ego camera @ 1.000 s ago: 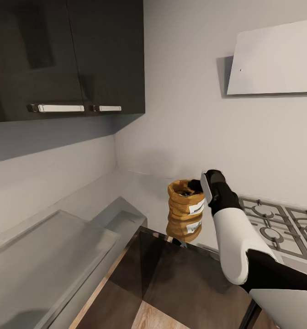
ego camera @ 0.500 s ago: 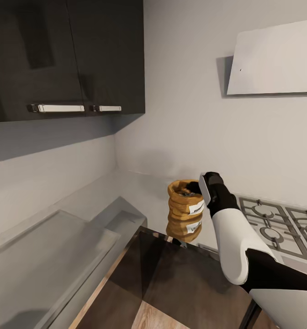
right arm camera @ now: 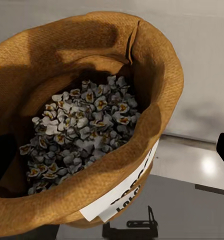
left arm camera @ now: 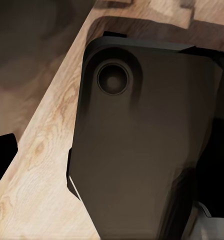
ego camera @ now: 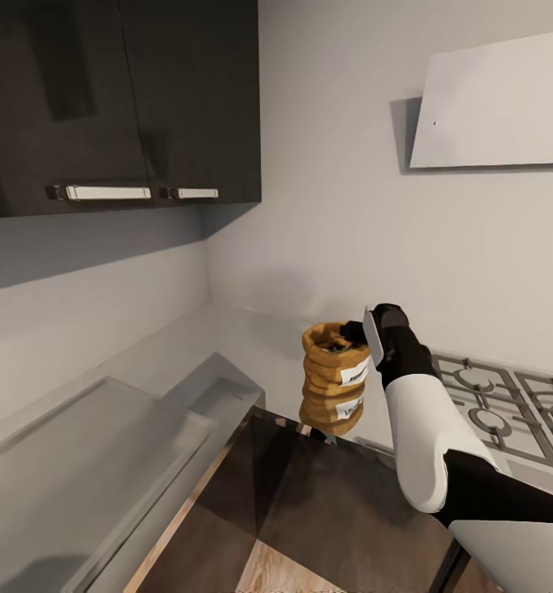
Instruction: In the kitchen, take the popcorn bag from the countertop, put it into the microwave, and heat it until the popcorn is cooked so the cooked popcorn ends up inside the bag.
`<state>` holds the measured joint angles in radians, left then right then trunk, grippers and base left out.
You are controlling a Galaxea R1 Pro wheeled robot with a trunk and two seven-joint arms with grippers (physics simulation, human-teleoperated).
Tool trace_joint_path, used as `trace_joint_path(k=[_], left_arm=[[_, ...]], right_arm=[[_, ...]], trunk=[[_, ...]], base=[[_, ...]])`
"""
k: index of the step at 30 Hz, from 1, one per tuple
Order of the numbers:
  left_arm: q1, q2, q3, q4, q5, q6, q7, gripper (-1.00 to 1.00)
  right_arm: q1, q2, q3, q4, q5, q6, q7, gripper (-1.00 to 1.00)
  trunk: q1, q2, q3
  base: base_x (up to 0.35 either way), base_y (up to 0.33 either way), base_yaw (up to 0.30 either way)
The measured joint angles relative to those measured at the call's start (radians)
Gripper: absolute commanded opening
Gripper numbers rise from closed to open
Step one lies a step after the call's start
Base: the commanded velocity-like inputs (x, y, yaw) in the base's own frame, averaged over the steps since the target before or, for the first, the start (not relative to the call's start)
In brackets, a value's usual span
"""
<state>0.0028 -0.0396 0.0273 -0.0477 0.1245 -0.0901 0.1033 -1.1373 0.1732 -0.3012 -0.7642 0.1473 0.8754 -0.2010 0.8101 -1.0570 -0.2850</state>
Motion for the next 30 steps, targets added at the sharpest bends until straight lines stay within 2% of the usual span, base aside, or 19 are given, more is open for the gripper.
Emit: trace_joint_path(k=[30], left_arm=[[0.0,0.0,0.0,0.0,0.0,0.0,0.0,1.0]], right_arm=[[0.0,0.0,-0.001,0.0,0.001,0.01,-0.002,1.0]], trunk=[[0.0,0.0,-0.047]], base=[[0.0,0.0,0.0]])
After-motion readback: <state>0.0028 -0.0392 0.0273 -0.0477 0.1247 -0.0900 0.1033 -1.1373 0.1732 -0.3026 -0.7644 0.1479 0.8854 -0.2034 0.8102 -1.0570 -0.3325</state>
